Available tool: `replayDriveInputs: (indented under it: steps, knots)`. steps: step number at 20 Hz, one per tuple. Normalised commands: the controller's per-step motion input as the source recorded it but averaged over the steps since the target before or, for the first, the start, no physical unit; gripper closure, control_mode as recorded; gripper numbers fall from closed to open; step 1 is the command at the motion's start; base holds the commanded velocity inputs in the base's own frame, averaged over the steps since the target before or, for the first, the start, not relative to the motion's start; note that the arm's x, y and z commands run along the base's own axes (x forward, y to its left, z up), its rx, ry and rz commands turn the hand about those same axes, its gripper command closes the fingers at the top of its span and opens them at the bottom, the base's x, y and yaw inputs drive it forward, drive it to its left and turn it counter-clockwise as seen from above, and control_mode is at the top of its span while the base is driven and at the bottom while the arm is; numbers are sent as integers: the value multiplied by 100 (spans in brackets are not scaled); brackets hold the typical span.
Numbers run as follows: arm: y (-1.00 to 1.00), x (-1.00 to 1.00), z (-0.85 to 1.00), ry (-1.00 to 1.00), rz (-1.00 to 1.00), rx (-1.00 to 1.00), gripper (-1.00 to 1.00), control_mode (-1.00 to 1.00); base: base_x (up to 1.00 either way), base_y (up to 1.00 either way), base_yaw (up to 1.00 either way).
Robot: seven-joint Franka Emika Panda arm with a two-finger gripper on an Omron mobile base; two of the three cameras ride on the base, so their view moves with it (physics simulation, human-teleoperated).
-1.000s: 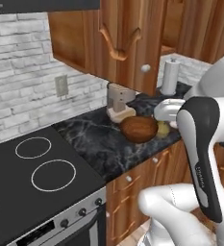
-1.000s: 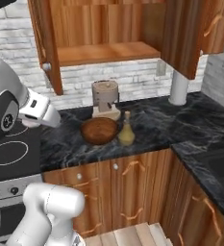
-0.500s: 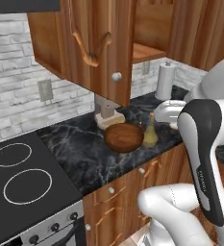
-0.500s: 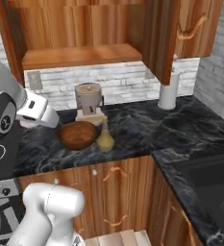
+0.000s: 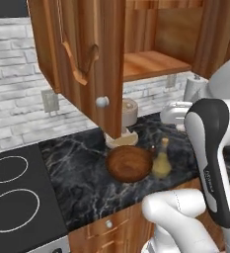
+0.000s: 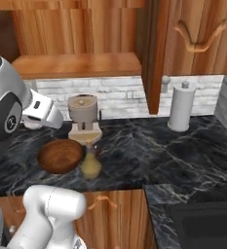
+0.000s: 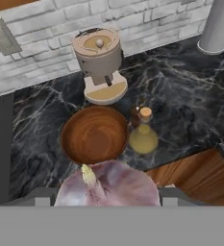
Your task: Retrieve the bottle and the shaker from the cabinet and place them next to the mixing bowl on the counter. Then add garlic from the fridge to the mixing bowl.
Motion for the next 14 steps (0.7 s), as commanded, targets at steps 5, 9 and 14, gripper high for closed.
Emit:
replayDriveInputs:
  steps: [5,9,14]
  knots:
    - [0,0,0,0,0,0,100,100,48,0,48]
    - [0,0,0,0,0,0,100,100,63,-18,40]
    - [0,0,0,0,0,0,100,100,0,0,2]
